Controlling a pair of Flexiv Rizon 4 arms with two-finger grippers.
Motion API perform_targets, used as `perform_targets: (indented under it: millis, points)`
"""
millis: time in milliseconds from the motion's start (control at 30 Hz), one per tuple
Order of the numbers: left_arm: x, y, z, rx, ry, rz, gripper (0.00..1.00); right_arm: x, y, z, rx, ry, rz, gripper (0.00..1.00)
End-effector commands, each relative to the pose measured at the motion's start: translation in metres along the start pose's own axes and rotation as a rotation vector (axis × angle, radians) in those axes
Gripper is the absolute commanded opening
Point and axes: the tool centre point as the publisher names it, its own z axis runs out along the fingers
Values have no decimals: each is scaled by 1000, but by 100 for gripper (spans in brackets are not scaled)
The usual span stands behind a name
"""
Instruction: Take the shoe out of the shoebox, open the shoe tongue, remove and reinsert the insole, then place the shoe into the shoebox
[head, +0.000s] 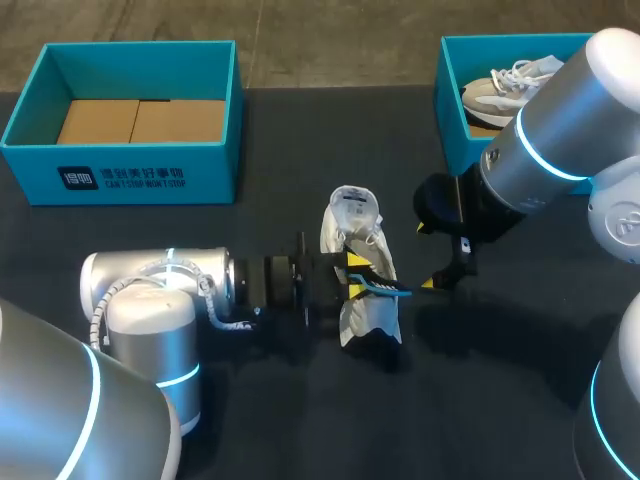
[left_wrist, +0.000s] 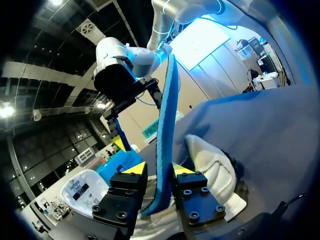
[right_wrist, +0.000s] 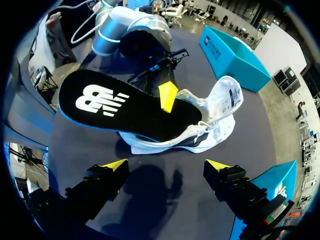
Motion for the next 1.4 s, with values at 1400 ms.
perform_targets:
  millis: [1400]
  points:
    - [-1,7,-5,-38,-8,102,38,1,0,1,1,-1,0,100]
